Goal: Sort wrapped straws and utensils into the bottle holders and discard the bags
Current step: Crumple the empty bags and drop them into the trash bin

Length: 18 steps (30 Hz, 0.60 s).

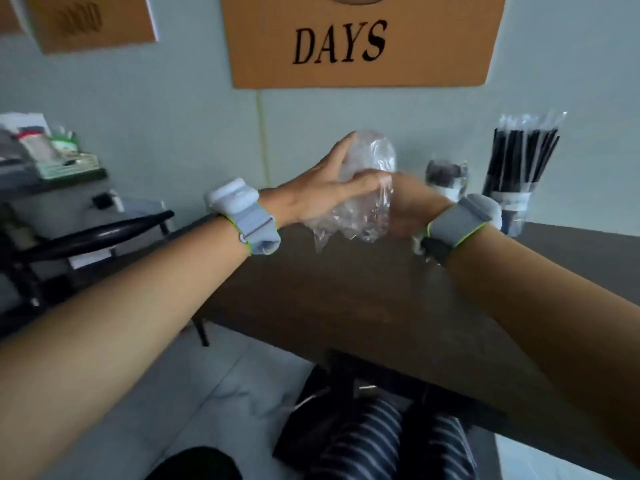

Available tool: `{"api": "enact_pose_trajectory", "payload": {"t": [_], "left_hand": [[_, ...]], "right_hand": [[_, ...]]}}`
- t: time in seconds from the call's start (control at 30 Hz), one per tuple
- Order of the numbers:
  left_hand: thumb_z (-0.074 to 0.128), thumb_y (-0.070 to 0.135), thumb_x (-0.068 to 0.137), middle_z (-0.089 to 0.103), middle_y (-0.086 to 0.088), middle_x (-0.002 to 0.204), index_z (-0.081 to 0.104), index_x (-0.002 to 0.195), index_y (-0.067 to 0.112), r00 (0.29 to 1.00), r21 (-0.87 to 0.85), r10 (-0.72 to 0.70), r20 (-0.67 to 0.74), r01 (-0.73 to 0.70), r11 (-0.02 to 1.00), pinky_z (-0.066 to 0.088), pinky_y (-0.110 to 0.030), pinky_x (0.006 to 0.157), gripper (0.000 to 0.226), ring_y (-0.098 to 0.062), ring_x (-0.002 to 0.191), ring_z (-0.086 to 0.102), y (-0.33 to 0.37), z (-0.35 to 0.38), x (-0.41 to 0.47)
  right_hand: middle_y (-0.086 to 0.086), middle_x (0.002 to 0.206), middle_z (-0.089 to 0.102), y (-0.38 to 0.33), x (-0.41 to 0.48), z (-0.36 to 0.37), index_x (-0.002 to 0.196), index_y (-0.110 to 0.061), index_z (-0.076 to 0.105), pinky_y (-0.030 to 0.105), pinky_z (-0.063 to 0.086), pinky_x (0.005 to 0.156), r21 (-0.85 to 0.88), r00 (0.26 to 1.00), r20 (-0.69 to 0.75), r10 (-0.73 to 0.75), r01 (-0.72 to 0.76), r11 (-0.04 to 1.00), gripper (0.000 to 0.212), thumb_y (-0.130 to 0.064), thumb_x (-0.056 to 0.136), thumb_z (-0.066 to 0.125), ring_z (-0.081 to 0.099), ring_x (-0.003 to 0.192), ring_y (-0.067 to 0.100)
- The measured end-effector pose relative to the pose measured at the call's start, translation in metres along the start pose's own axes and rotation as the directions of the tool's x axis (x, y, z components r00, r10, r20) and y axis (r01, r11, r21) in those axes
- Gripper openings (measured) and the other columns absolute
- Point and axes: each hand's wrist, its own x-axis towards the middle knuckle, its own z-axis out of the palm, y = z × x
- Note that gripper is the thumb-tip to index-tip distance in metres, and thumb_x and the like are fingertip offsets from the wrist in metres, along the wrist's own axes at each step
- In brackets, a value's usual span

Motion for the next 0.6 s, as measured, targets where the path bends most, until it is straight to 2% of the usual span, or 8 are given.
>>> {"api": "enact_pose_trajectory", "payload": {"t": [0.07,0.1,0.23,0.3,0.4,0.43,0.53,0.6], "left_hand": [[0.056,0.067,0.075,0.008,0.009,0.162,0.001,0.151,0.035,0.992,-0.025,-0.096,0.083,0.098,0.995,0.009,-0.031,0.120,0.099,-0.004,0.146,0.010,-0.014,-0.025,-0.043],[0.056,0.072,0.069,0.004,0.011,0.162,-0.001,0.151,0.036,0.984,-0.020,-0.141,0.112,0.144,0.989,0.007,-0.031,0.120,0.106,0.001,0.143,0.007,-0.020,-0.035,-0.064],[0.064,0.071,0.063,-0.002,0.016,0.160,-0.007,0.149,0.036,0.934,0.020,-0.344,0.093,0.344,0.939,0.012,-0.022,0.113,0.117,0.009,0.131,0.007,-0.058,-0.060,-0.152],[0.075,0.057,0.063,0.009,0.011,0.160,-0.007,0.150,0.033,0.922,0.066,-0.386,0.017,0.384,0.921,0.016,-0.015,0.107,0.122,0.007,0.134,0.012,-0.087,-0.062,-0.194],[0.076,0.029,0.074,0.030,0.000,0.152,0.000,0.151,0.028,0.895,0.088,-0.428,-0.127,0.440,0.893,0.026,0.004,0.091,0.109,-0.001,0.130,0.031,-0.135,-0.049,-0.257],[0.075,0.025,0.077,0.034,-0.002,0.149,0.002,0.151,0.028,0.877,0.065,-0.454,-0.155,0.468,0.881,0.029,0.003,0.088,0.104,-0.004,0.128,0.035,-0.151,-0.042,-0.279],[0.071,0.021,0.081,0.035,-0.003,0.148,0.014,0.149,0.024,0.832,0.017,-0.519,-0.197,0.532,0.846,0.034,-0.020,0.103,0.089,-0.014,0.135,0.037,-0.201,-0.018,-0.336],[0.068,0.016,0.084,0.035,-0.007,0.148,0.020,0.146,0.025,0.828,0.052,-0.519,-0.211,0.540,0.840,0.035,-0.033,0.110,0.079,-0.020,0.137,0.038,-0.225,0.002,-0.359]], "right_hand": [[0.021,0.109,0.057,0.021,-0.004,0.041,0.130,0.003,0.045,0.035,0.051,0.085,-0.010,0.991,0.110,0.071,-0.071,0.997,0.034,-0.009,0.100,0.034,0.056,0.095,0.034],[0.023,0.119,0.054,0.032,-0.006,0.057,0.136,0.003,0.041,0.039,0.048,0.089,-0.032,0.983,0.153,0.097,-0.093,0.995,0.039,-0.011,0.101,0.031,0.054,0.103,0.033],[0.021,0.107,0.064,0.089,-0.013,0.129,0.135,-0.003,0.046,0.027,0.055,0.058,-0.042,0.887,0.374,0.270,-0.275,0.961,0.044,-0.022,0.096,0.039,0.062,0.080,0.030],[0.022,0.102,0.065,0.121,-0.020,0.165,0.124,-0.005,0.056,0.029,0.050,0.059,-0.125,0.861,0.361,0.358,-0.335,0.934,0.042,-0.025,0.088,0.052,0.061,0.074,0.029],[0.012,0.070,0.065,0.175,-0.034,0.209,0.095,-0.007,0.061,0.023,0.051,0.046,-0.154,0.799,0.397,0.451,-0.426,0.891,0.019,-0.022,0.084,0.057,0.061,0.050,0.020],[0.010,0.067,0.063,0.195,-0.038,0.220,0.092,-0.008,0.059,0.022,0.050,0.046,-0.198,0.768,0.406,0.495,-0.455,0.868,0.016,-0.022,0.085,0.058,0.059,0.049,0.019],[0.006,0.070,0.061,0.260,-0.043,0.245,0.093,-0.010,0.056,0.024,0.045,0.059,-0.369,0.661,0.424,0.620,-0.499,0.784,0.017,-0.026,0.086,0.060,0.054,0.059,0.019],[0.003,0.067,0.061,0.292,-0.044,0.246,0.093,-0.011,0.056,0.020,0.046,0.053,-0.355,0.633,0.403,0.661,-0.558,0.750,0.017,-0.024,0.084,0.065,0.053,0.050,0.012]]}}
